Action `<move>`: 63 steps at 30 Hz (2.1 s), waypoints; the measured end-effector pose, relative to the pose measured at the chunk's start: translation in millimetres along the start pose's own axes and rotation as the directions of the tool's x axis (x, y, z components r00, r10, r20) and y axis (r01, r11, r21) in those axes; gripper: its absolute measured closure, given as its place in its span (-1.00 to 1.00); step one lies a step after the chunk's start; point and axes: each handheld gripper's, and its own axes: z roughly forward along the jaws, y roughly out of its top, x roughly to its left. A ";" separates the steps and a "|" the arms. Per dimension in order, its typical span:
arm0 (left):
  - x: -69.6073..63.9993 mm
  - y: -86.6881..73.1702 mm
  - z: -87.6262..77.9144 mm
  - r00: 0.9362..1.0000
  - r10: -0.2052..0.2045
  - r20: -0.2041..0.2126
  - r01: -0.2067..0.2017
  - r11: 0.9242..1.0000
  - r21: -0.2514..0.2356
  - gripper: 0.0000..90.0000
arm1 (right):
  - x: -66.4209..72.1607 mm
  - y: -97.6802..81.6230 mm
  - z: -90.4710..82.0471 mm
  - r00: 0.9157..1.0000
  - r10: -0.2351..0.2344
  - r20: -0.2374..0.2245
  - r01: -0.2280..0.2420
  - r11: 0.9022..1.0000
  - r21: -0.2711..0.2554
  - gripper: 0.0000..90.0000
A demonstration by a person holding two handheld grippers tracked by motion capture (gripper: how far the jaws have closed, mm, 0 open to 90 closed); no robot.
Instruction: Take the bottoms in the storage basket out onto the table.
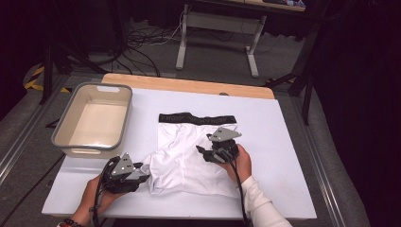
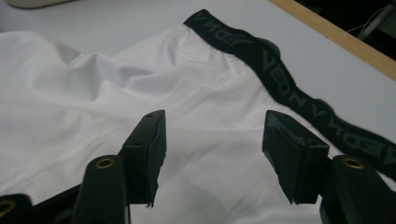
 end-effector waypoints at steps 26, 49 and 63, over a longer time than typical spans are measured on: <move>4.6 17.5 -4.4 0.999 -0.026 0.021 0.027 0.998 -0.060 0.92 | -24.2 43.1 118.9 0.997 0.057 -0.061 -0.043 0.976 0.213 0.97; -12.1 52.2 -23.2 0.995 0.065 -0.074 -0.079 0.977 -0.197 0.37 | -82.1 36.6 67.2 0.943 0.080 0.323 -0.145 0.973 0.181 0.15; -19.6 19.6 -18.1 0.998 0.060 -0.029 -0.063 0.989 -0.132 -0.03 | 19.9 16.4 -9.8 0.998 -0.021 -0.054 0.019 0.999 -0.030 0.32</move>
